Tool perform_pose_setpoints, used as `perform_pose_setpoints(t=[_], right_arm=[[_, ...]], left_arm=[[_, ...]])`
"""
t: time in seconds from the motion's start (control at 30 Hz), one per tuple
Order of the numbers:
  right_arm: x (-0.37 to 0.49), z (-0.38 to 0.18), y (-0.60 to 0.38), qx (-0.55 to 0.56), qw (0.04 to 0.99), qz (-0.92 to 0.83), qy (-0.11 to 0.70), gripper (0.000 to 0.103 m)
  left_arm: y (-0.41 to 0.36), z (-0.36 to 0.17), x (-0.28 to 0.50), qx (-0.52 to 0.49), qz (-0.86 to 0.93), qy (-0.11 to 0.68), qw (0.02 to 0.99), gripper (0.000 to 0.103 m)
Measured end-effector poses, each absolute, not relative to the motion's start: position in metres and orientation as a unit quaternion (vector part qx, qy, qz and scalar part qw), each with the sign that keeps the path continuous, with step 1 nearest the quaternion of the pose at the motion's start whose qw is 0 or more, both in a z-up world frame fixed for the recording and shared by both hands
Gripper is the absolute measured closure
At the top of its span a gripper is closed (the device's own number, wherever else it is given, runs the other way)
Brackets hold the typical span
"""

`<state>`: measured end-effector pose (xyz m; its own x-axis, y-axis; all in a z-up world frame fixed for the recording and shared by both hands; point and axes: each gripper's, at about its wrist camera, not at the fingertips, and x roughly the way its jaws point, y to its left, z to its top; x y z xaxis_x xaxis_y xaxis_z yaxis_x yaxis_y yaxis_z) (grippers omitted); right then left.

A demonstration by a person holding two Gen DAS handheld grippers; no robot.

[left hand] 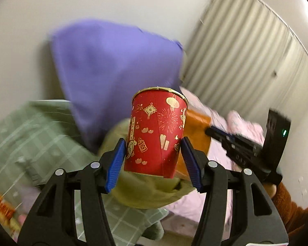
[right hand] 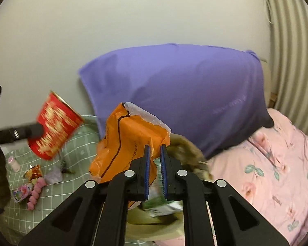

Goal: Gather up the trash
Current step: 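Carry the red cup and orange bag to the bin and open both grippers, then move both open grippers back over the table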

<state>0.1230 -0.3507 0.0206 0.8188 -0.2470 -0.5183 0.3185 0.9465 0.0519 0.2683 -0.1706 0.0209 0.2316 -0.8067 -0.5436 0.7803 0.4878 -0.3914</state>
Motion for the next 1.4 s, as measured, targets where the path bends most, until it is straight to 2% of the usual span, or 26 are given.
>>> perform_pose_setpoints(t=[0.2,0.4,0.77,0.87,0.93,1.0,1.07,1.27,1.4], right_arm=[[0.126,0.006,-0.375,0.066,0.945,-0.137,0.289,0.092],[0.138,-0.029,-0.38,0.061,0.94,-0.104,0.32,0.092],[0.142,-0.05,-0.392,0.079,0.934,-0.094,0.336,0.092],[0.139,-0.048,-0.391,0.081,0.934,-0.093,0.337,0.089],[0.136,-0.046,-0.387,0.068,0.933,-0.099,0.338,0.077],[0.133,-0.045,-0.382,0.058,0.933,-0.1,0.341,0.071],[0.13,-0.041,-0.379,0.055,0.934,-0.104,0.337,0.071],[0.122,-0.021,-0.368,0.057,0.946,-0.099,0.304,0.07],[0.125,-0.005,-0.35,0.068,0.957,-0.069,0.274,0.063]], left_arm=[[-0.238,-0.029,0.279,0.056,-0.498,0.413,0.76,0.051],[-0.265,-0.066,0.296,0.098,-0.486,0.446,0.745,0.051],[-0.281,-0.069,0.304,0.097,-0.496,0.459,0.73,0.05],[-0.267,-0.065,0.31,0.076,-0.494,0.454,0.737,0.05],[-0.254,-0.058,0.308,0.061,-0.495,0.447,0.743,0.045],[-0.244,-0.052,0.305,0.047,-0.494,0.445,0.745,0.037],[-0.231,-0.046,0.304,0.029,-0.487,0.443,0.753,0.032],[-0.16,-0.03,0.301,-0.044,-0.413,0.416,0.809,0.032],[-0.109,-0.03,0.292,-0.038,-0.344,0.382,0.857,0.032]])
